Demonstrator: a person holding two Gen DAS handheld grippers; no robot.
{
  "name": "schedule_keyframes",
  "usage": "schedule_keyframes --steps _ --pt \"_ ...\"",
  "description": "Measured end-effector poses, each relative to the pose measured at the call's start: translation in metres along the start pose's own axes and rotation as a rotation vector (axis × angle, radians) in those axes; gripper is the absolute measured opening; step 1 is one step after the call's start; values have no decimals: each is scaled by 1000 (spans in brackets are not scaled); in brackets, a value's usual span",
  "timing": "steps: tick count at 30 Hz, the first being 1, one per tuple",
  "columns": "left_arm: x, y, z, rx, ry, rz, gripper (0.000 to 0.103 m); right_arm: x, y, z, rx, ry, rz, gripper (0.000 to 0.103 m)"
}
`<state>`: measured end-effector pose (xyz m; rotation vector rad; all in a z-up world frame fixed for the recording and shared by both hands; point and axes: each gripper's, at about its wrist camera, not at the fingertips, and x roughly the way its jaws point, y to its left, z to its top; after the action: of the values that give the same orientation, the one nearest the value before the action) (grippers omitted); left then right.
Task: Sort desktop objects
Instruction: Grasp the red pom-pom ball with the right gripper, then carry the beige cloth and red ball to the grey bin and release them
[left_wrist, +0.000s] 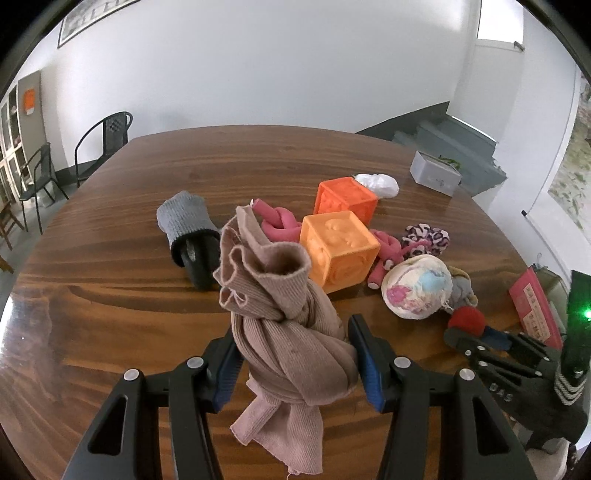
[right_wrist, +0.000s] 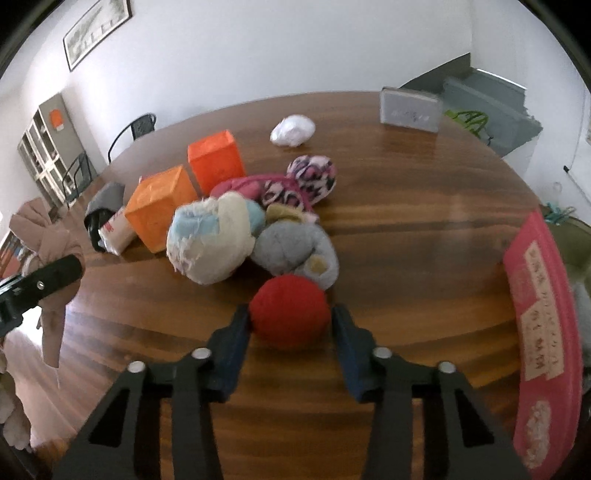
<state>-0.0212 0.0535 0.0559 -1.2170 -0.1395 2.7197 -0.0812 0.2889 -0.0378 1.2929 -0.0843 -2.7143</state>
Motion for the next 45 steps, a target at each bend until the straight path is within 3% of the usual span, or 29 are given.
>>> schedule_keyframes --steps 12,20,30,40,45 --pt "1 -9 -6 31 -2 6 56 -18 -3 -4 28 -67 12 42" --pt "-2 -13 -7 49 -29 37 56 -28 5 -5 -13 -116 -28 42" --pt "-14 -22 -12 75 -58 25 56 -41 -6 -6 45 -167 -49 42" --pt "-28 -37 -16 89 -80 -24 56 -92 -39 -17 186 -305 -53 42" --pt "-32 -53 -19 96 -73 -60 56 -137 -78 -37 263 -372 -131 42"
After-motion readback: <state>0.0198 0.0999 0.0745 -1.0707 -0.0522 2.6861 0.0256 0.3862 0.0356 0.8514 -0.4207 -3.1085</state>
